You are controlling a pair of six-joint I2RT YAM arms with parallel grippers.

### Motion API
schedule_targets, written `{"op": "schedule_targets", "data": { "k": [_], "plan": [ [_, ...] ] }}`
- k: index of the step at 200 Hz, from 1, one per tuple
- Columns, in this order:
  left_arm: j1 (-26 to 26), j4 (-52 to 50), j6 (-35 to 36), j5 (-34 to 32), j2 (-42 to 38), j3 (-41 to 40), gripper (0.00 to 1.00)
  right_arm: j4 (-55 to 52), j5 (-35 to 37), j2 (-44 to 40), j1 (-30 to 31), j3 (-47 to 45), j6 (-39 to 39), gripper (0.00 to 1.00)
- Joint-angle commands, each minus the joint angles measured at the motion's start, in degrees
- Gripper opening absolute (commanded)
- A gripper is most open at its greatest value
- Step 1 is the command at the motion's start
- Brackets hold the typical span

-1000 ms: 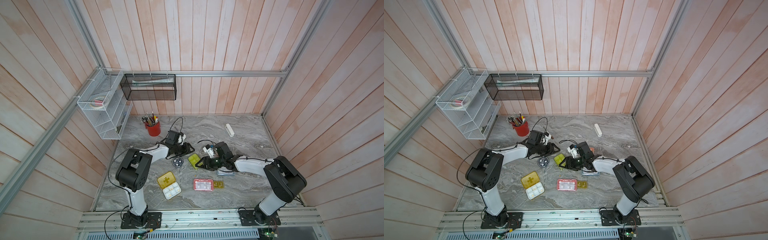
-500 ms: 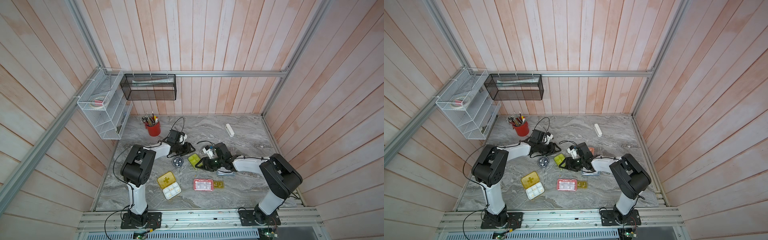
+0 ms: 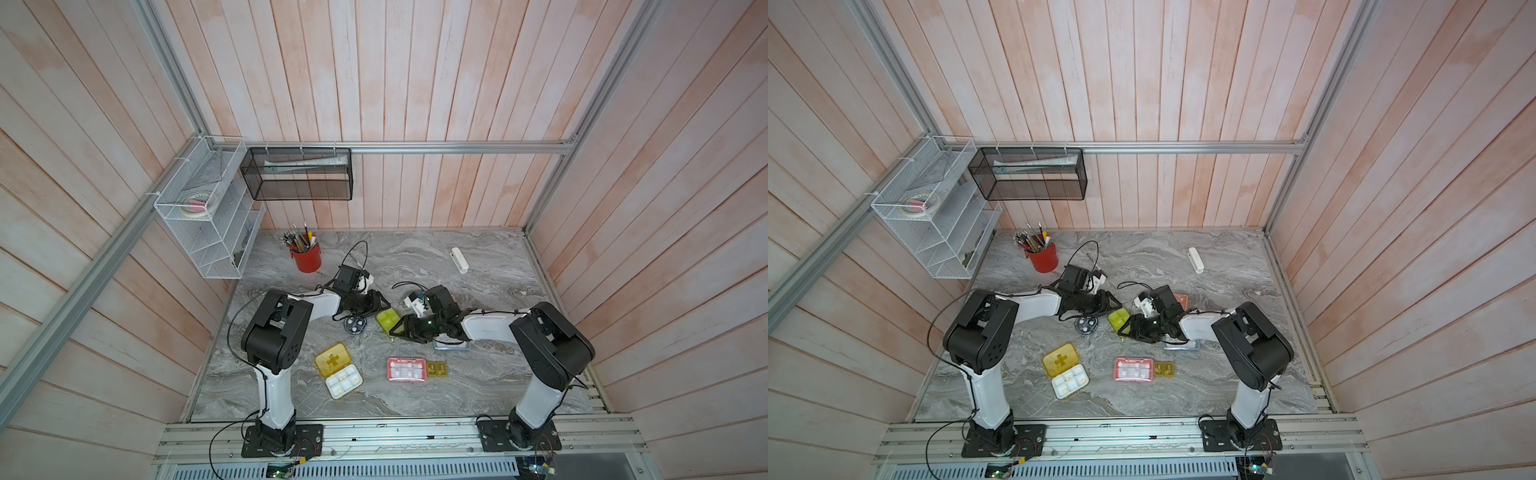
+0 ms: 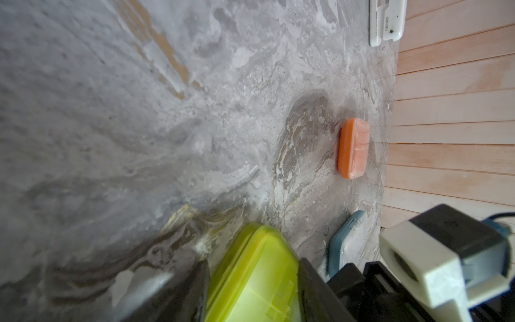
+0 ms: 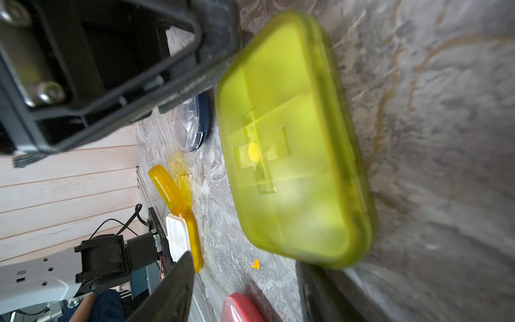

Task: Close pillboxes
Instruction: Close the lid on the pillbox, then adjust the pillbox at the center of the board.

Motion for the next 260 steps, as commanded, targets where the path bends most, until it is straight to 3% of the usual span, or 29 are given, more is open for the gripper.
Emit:
{"op": "schedule_targets", "data": {
  "k": [1,183,260],
  "plan": [
    [-0.48,2.3,-1.2,1.38,-0.96,-1.91,0.54,1.74,0.56,1.42,-0.83,1.31,0.41,0.6],
    [-4.37,6.62,-4.4,-1.42,-5.08,-9.47,0.53,-5.23,2.29,1.59,-8.36,7.44,-4.57,0.6],
    [-3.41,5.72,-3.42,-0.46,-6.52,-9.47,0.53,-2.86,3.22,-3.13,-7.91,3.16,-2.23,0.6]
  ]
}}
